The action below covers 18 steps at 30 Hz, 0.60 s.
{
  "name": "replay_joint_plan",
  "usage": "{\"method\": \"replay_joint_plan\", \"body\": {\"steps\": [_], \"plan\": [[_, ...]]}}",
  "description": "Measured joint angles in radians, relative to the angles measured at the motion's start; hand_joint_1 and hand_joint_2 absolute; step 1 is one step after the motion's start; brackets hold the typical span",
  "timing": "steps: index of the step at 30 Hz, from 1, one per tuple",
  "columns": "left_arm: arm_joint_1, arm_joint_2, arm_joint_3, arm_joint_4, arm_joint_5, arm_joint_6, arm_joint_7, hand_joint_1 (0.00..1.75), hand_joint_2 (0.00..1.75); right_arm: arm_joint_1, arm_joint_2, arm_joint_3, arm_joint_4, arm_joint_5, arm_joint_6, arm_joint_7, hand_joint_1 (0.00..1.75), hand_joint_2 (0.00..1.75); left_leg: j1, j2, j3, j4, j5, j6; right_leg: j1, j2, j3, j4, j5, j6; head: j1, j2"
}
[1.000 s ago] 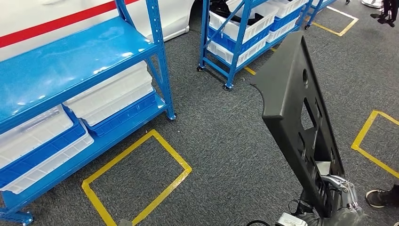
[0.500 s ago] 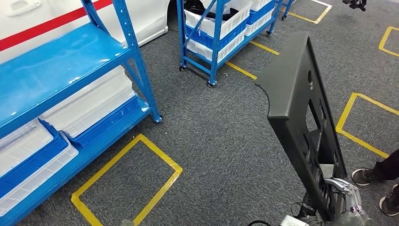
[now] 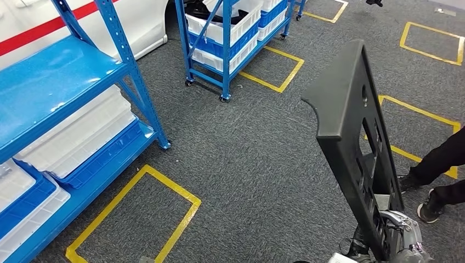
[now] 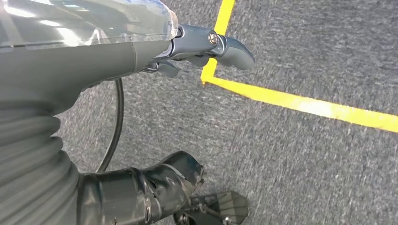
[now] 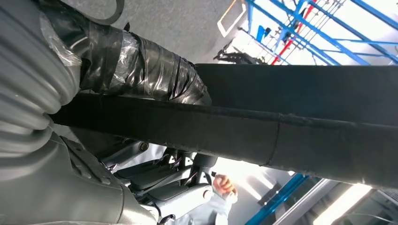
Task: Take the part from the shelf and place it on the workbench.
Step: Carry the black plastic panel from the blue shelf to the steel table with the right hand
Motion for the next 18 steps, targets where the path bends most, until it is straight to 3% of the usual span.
{"method": "replay_joint_plan", "body": {"steps": [3, 5, 6, 7, 9, 11, 13, 15, 16, 18], "plan": [[0.002, 0.001, 0.001, 0.0, -0.001, 0.0, 0.0, 0.0, 1.75, 0.003, 0.0, -0.001, -0.004, -0.001, 0.0, 0.0, 1.75, 1.75, -0.002, 0.031, 0.0, -0.004, 0.002, 0.012, -0.002, -0.047, -0.074, 0.161, -0.088, 0.012, 0.0, 0.0], [0.004, 0.002, 0.001, 0.0, -0.001, 0.0, 0.001, 0.0, 1.75, 0.006, 0.0, -0.002, -0.004, -0.002, 0.0, 0.0, 1.75, 1.75, -0.004, 0.054, -0.001, -0.004, 0.0, 0.012, -0.005, -0.053, -0.109, 0.236, -0.108, 0.015, 0.0, 0.0], [0.004, 0.002, 0.001, 0.0, -0.001, 0.0, 0.001, 0.0, 1.75, 0.008, 0.0, -0.002, -0.004, -0.003, 0.0, 0.0, 1.75, 1.75, -0.005, 0.065, 0.0, -0.004, -0.001, 0.012, -0.006, -0.057, -0.1, 0.22, -0.089, 0.015, 0.0, 0.0], [0.003, 0.003, 0.001, 0.0, -0.002, 0.0, 0.001, 0.0, 1.75, 0.008, 0.0, -0.003, -0.004, -0.005, 0.0, 0.0, 1.75, 1.75, -0.005, 0.075, 0.002, -0.004, -0.003, 0.011, -0.006, -0.065, -0.071, 0.166, -0.057, 0.012, 0.0, 0.0], [0.002, 0.003, 0.001, 0.0, -0.002, 0.0, 0.001, 0.0, 1.75, 0.008, 0.0, -0.004, -0.006, -0.007, 0.0, 0.0, 1.75, 1.75, -0.007, 0.093, 0.008, -0.004, -0.008, 0.005, 0.002, -0.103, 0.002, 0.026, -0.005, 0.001, 0.0, 0.0], [0.001, 0.003, 0.001, 0.0, -0.004, 0.0, 0.001, 0.0, 1.75, 0.008, 0.001, -0.004, -0.009, -0.009, 0.0, 0.0, 1.75, 1.75, -0.008, 0.108, 0.012, -0.005, -0.011, -0.003, 0.013, -0.125, 0.032, -0.038, 0.007, -0.011, 0.0, 0.0], [0.0, 0.003, 0.002, 0.0, -0.004, 0.0, 0.001, 0.0, 1.75, 0.009, 0.002, -0.006, -0.012, -0.01, 0.0, 0.0, 1.75, 1.75, -0.01, 0.124, 0.018, -0.01, -0.013, -0.013, 0.016, -0.108, 0.032, -0.045, 0.009, -0.02, 0.0, 0.0], [-0.002, 0.003, 0.002, 0.0, -0.004, 0.001, 0.001, 0.0, 1.75, 0.01, 0.004, -0.007, -0.013, -0.011, 0.0, 0.0, 1.75, 1.75, -0.008, 0.103, 0.016, 0.009, -0.031, -0.022, 0.01, -0.089, 0.039, -0.06, 0.017, -0.03, 0.0, 0.0], [-0.003, 0.003, 0.002, 0.0, -0.004, 0.001, 0.001, 0.0, 1.75, 0.01, 0.005, -0.008, -0.013, -0.011, 0.0, 0.0, 1.75, 1.75, -0.007, 0.08, 0.002, 0.044, -0.054, -0.026, 0.006, -0.08, 0.043, -0.067, 0.021, -0.035, 0.0, 0.0], [-0.001, 0.004, 0.002, 0.0, -0.004, 0.001, 0.001, 0.0, 1.75, 0.01, 0.008, -0.008, -0.013, -0.011, -0.001, 0.0, 1.75, 1.75, -0.005, 0.039, -0.055, 0.165, -0.116, -0.03, 0.003, -0.06, 0.045, -0.07, 0.023, -0.04, 0.0, 0.0]]}}
